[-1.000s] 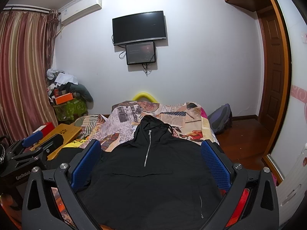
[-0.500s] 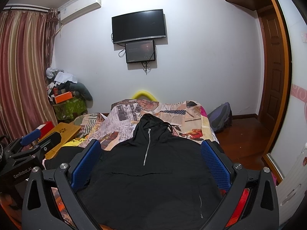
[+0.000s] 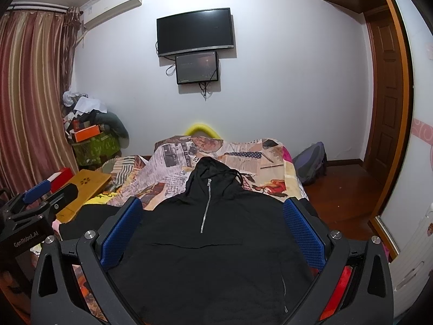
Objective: Fold large clothes
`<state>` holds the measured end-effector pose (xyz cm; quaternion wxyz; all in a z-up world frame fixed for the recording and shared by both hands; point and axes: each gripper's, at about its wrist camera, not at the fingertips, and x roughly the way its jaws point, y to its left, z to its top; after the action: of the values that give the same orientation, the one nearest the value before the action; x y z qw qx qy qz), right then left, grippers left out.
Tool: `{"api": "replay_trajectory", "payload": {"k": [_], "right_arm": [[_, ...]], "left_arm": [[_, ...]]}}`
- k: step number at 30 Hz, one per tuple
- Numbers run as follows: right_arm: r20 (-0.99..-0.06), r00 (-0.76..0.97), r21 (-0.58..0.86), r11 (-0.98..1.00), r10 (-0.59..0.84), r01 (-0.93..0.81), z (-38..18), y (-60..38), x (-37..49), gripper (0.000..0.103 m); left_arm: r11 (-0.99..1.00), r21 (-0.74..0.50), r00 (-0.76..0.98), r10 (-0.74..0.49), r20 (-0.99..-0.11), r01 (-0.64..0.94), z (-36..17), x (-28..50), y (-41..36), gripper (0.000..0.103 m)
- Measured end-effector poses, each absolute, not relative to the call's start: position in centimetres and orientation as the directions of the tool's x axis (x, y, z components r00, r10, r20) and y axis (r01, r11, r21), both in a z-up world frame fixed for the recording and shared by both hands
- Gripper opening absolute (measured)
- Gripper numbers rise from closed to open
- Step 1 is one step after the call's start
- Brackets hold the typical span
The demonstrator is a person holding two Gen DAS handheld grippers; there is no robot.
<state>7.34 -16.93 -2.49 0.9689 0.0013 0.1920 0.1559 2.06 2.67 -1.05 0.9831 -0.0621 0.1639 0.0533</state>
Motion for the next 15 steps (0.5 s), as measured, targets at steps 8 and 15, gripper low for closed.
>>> {"api": "replay_trajectory", "payload": {"k": [8,15], "right_arm": [[-0.399,0.872,0.043,0.955,0.285,-0.293,-2.8,-16.4,9.3,0.103],[-0.435,0.863,0.017,0.961,0.256,-0.276,-4.1,-16.1,11.4,0.103]], "left_arm": [[0.973,-0.095,0.925,0.166,-0.343,-0.21,-1.7,4.7,6.5,0.095],[0.938,-0.092,0.877,0.274,-0.394,-0.335,-4.0,7.8,12.1,0.095]]}}
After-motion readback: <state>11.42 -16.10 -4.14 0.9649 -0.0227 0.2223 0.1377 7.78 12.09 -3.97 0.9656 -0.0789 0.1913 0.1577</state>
